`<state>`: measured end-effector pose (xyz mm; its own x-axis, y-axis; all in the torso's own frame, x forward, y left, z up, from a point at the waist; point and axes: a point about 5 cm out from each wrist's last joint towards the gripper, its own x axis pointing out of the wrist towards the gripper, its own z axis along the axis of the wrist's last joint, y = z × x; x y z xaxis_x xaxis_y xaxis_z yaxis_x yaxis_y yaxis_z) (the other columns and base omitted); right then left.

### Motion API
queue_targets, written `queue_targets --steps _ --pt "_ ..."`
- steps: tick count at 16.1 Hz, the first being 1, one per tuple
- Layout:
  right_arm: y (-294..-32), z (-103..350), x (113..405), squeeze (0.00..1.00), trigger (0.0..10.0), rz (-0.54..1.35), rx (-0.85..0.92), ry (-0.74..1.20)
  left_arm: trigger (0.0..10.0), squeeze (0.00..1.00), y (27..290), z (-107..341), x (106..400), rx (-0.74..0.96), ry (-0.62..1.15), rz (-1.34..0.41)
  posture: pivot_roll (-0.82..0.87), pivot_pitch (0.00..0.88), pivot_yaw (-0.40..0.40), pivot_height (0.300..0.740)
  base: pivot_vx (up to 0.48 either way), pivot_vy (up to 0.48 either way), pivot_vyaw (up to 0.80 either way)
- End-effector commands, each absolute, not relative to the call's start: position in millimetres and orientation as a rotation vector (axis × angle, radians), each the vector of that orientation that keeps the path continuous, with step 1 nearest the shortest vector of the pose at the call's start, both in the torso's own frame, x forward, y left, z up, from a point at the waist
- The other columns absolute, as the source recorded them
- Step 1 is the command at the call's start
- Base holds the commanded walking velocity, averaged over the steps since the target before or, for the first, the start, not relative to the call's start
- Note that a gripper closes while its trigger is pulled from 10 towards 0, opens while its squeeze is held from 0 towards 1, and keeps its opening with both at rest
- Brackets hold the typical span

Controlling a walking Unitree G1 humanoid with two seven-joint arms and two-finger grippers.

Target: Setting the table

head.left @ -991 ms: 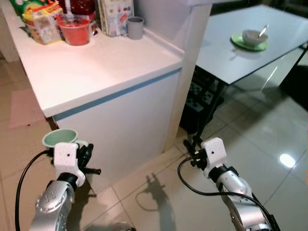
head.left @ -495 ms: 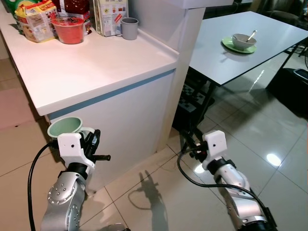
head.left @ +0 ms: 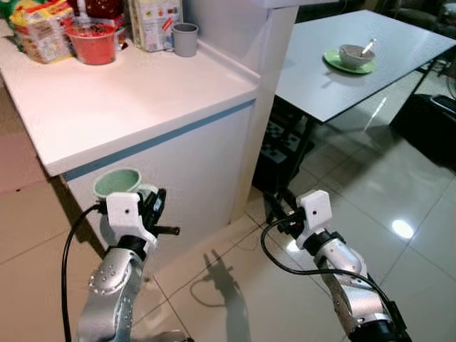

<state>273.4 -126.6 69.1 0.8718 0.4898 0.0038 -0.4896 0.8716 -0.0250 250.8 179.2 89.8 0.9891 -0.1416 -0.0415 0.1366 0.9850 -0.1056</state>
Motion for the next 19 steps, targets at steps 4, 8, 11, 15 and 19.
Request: queue_targets --steps 4,8,11,15,19 --pt "-123.1 72.6 274.5 0.00 10.0 0.533 -0.028 -0.033 10.0 0.00 182.1 95.7 258.3 -0.079 0.029 -0.145 0.09 0.000 -0.009 0.740 0.000 0.000 0.00" --pt "-106.9 70.4 277.9 0.00 10.0 0.527 -0.009 -0.040 10.0 0.00 185.8 102.4 265.8 -0.050 0.051 -0.212 0.07 0.000 0.100 0.740 0.000 0.000 0.00" --pt "-105.4 66.7 276.2 0.00 10.0 0.498 0.016 -0.026 10.0 0.00 182.2 99.4 264.7 -0.053 0.069 -0.221 0.08 0.000 0.091 0.740 0.000 0.000 0.00" --pt "-110.2 61.8 273.8 0.00 10.0 0.515 -0.004 -0.007 10.0 0.00 182.5 99.1 268.0 -0.055 0.065 -0.202 0.09 0.000 0.051 0.740 0.000 0.000 0.00" --pt "-107.1 64.4 274.2 0.00 10.0 0.519 -0.002 -0.014 10.0 0.00 184.5 97.6 266.4 -0.053 0.064 -0.183 0.09 0.000 0.043 0.740 0.000 0.000 0.00"
